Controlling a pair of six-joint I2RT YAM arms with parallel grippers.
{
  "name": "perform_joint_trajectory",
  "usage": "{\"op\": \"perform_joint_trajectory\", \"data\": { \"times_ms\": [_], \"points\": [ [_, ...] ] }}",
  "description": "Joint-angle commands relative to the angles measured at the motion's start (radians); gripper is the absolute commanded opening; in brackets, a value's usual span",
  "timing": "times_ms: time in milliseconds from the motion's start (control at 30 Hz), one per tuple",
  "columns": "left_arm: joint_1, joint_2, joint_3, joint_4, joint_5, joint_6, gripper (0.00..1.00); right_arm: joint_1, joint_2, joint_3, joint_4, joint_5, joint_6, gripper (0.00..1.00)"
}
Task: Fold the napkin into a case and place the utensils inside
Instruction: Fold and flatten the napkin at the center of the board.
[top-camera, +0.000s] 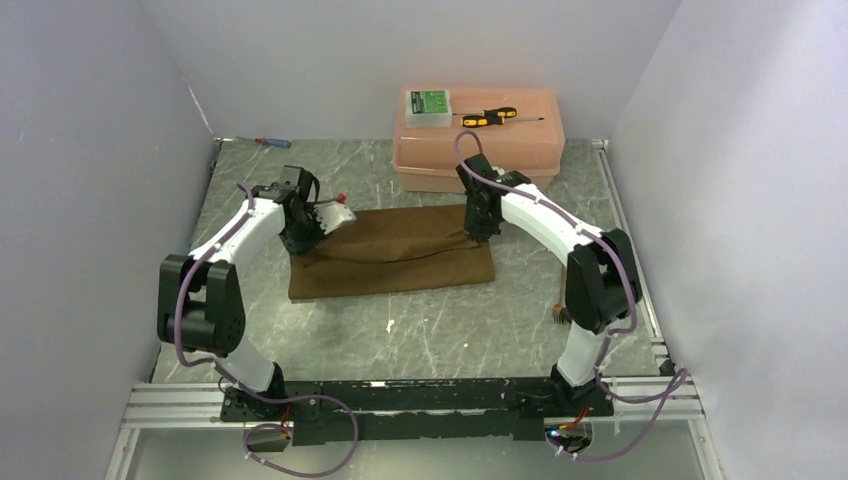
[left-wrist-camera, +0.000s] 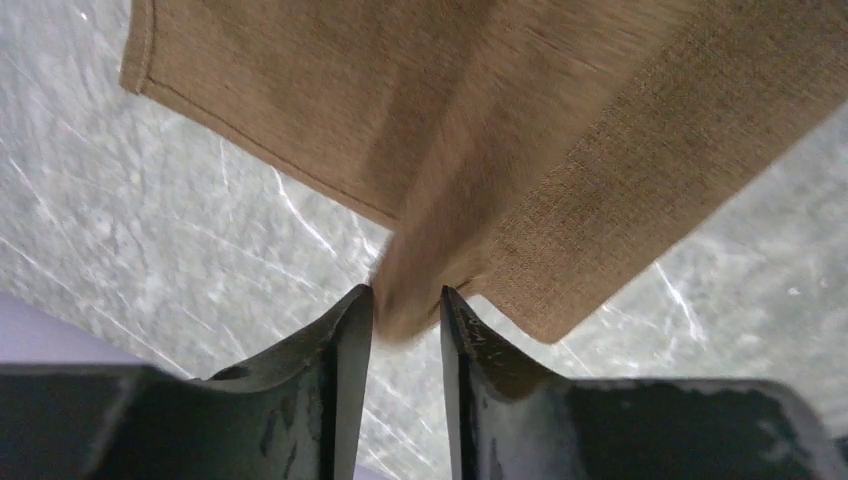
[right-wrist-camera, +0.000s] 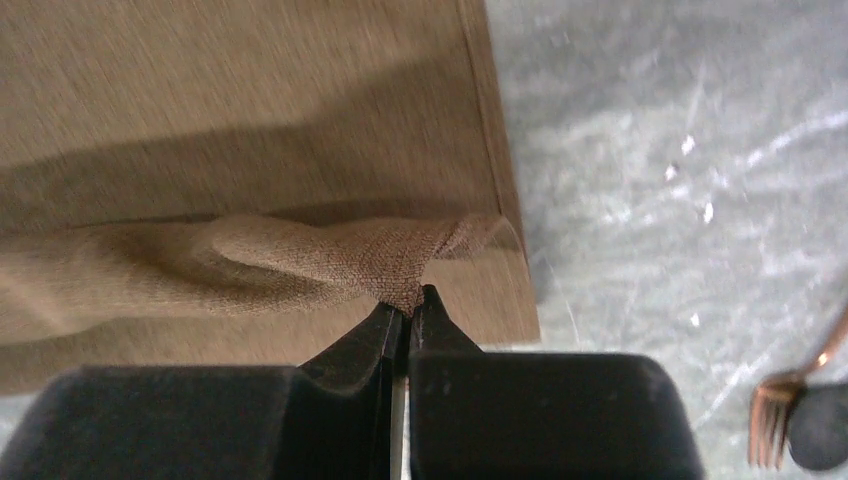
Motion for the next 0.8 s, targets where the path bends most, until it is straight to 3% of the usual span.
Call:
{"op": "perform_joint_trajectory", "data": {
  "times_ms": [0,67,167,333,600,767],
  "points": [
    [0.002,0.052,0.034,0.153,-0.044,-0.081,0.47,-0.004,0.077,0.078,0.117,0.065,-0.02,0.11],
    [0.002,0.07,0.034,0.197,-0.077,-0.105,0.58,-0.008,0.111,0.091,0.14,0.098,-0.01,0.25],
    [0.002,0.069,0.022,0.271,-0.115,-0.122,0.59,-0.022,0.146,0.098,0.176,0.154,0.008,0.29],
    [0.004,0.035,0.028,0.314,-0.078,-0.147,0.6,-0.045,0.168,0.088,0.246,0.226,0.025,0.52],
    [0.001,0.009,0.029,0.23,0.077,-0.13,0.61,-0.052,0.135,-0.008,0.405,0.304,-0.005,0.51],
    [-0.047,-0.01,0.021,0.173,0.153,-0.109,0.62,-0.051,0.017,-0.152,0.502,0.278,0.005,0.37]
  ]
}}
